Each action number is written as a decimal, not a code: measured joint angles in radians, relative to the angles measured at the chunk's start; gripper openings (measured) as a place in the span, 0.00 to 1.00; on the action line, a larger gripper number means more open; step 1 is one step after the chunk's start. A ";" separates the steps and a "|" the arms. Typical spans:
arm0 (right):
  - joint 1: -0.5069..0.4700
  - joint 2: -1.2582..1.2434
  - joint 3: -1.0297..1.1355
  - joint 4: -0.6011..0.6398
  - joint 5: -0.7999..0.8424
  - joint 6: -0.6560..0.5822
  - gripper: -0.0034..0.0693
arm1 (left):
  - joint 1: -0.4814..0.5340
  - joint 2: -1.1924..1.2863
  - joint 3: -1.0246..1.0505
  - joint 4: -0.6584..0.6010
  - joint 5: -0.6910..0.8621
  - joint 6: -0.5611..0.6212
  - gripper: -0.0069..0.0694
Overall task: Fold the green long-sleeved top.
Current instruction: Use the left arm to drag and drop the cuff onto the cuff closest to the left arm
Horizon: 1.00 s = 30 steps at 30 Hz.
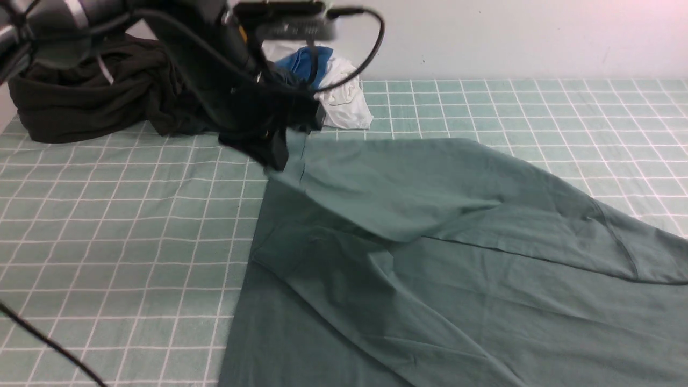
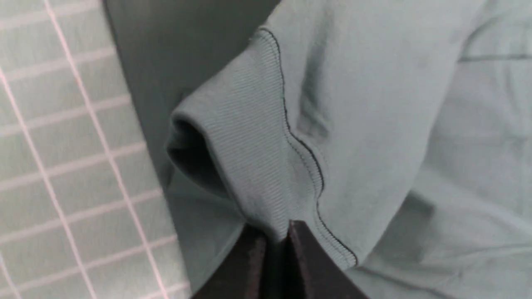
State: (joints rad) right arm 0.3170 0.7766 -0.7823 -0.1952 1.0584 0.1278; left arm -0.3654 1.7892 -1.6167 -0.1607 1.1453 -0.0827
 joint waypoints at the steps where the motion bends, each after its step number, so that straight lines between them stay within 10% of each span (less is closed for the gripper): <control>1: 0.000 -0.012 0.000 -0.003 0.002 0.000 0.03 | -0.001 -0.033 0.115 0.000 -0.037 -0.008 0.13; 8: 0.000 -0.023 0.000 -0.005 0.002 0.000 0.03 | -0.001 -0.199 0.614 -0.009 -0.295 -0.025 0.13; 16: 0.000 0.030 0.000 0.028 -0.016 -0.004 0.03 | -0.001 -0.235 0.690 -0.100 -0.368 0.024 0.16; 30: 0.000 0.045 0.000 0.120 0.120 -0.090 0.03 | -0.033 -0.257 0.690 -0.033 -0.193 0.279 0.69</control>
State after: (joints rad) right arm 0.3170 0.8216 -0.7823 -0.0756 1.1788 0.0375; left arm -0.3980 1.5318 -0.9268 -0.1938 0.9528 0.1962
